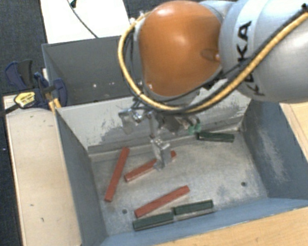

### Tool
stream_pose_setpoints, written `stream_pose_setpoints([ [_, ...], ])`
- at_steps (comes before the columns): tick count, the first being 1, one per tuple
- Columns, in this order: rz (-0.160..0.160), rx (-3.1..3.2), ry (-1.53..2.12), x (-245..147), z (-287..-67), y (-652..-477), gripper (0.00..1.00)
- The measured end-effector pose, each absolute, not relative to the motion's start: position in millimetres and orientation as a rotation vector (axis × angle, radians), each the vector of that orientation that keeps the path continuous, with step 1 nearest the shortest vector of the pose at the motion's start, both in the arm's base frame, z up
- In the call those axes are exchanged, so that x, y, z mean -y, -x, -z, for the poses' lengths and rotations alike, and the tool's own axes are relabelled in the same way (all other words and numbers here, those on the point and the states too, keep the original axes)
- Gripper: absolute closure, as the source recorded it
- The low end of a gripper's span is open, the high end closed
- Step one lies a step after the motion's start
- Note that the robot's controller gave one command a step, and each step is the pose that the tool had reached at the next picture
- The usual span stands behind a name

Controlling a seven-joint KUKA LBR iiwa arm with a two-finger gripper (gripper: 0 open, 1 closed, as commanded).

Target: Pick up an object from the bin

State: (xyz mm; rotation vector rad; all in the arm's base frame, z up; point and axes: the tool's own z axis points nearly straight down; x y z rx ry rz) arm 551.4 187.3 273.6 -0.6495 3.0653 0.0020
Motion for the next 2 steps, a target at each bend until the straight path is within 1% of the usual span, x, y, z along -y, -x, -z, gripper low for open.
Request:
stream_pose_setpoints([
  [1, -0.001, -2.868, 1.288, -165, -128, -581.6, 0.0],
  [2, -0.003, -2.791, 1.441, -133, -69, -565.9, 0.0],
])
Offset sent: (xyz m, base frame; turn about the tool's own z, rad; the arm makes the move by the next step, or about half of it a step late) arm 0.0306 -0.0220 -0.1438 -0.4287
